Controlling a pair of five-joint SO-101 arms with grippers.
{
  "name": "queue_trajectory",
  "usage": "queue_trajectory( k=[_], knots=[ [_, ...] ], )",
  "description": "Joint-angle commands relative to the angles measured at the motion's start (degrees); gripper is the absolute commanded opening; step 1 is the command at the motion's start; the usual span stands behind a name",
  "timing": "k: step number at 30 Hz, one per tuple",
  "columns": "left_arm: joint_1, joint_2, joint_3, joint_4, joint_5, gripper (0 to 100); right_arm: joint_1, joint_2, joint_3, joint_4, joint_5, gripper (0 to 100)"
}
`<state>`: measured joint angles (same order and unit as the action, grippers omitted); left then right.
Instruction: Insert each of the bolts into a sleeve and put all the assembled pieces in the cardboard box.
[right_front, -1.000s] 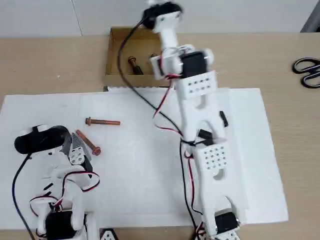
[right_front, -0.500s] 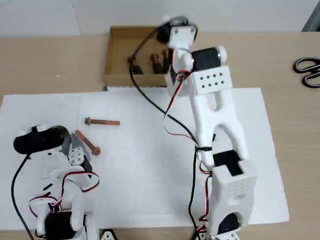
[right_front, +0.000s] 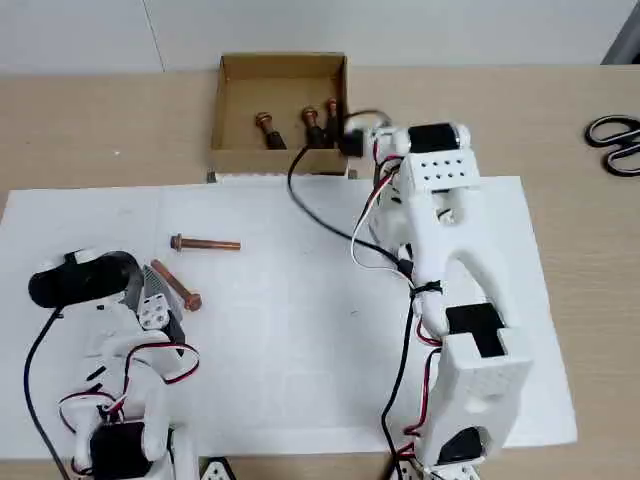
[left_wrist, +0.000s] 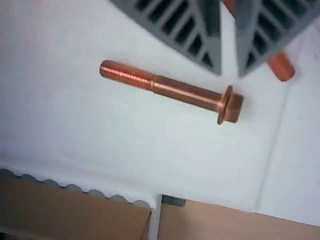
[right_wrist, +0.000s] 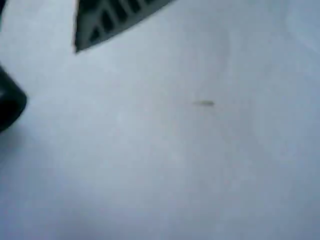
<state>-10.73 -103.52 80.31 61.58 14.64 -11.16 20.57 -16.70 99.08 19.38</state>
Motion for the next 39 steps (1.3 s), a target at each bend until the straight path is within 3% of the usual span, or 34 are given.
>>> queue_trajectory(
  k=[1, 6, 12, 22, 39],
  knots=[
    [0.1, -0.6, -0.2, -0.1, 0.0, 1, 0.8, -3.5, 1.6, 0.7, 5.7, 10.1],
    [0.1, -0.6, -0.2, -0.1, 0.0, 1, 1.0, -3.5, 1.8, 0.6, 15.6, 10.5],
    [0.1, -0.6, -0.2, -0.1, -0.1, 1, 1.1, -3.5, 1.8, 0.6, 22.1, 24.8],
    [-0.2, -0.6, -0.5, -0.1, -0.3, 1, 6.0, -2.9, 1.8, 0.4, 30.3, 24.8],
    [-0.2, -0.6, -0.5, -0.2, -0.3, 1, 3.6, 3.4, 1.8, -0.8, 30.8, 24.8]
  ],
)
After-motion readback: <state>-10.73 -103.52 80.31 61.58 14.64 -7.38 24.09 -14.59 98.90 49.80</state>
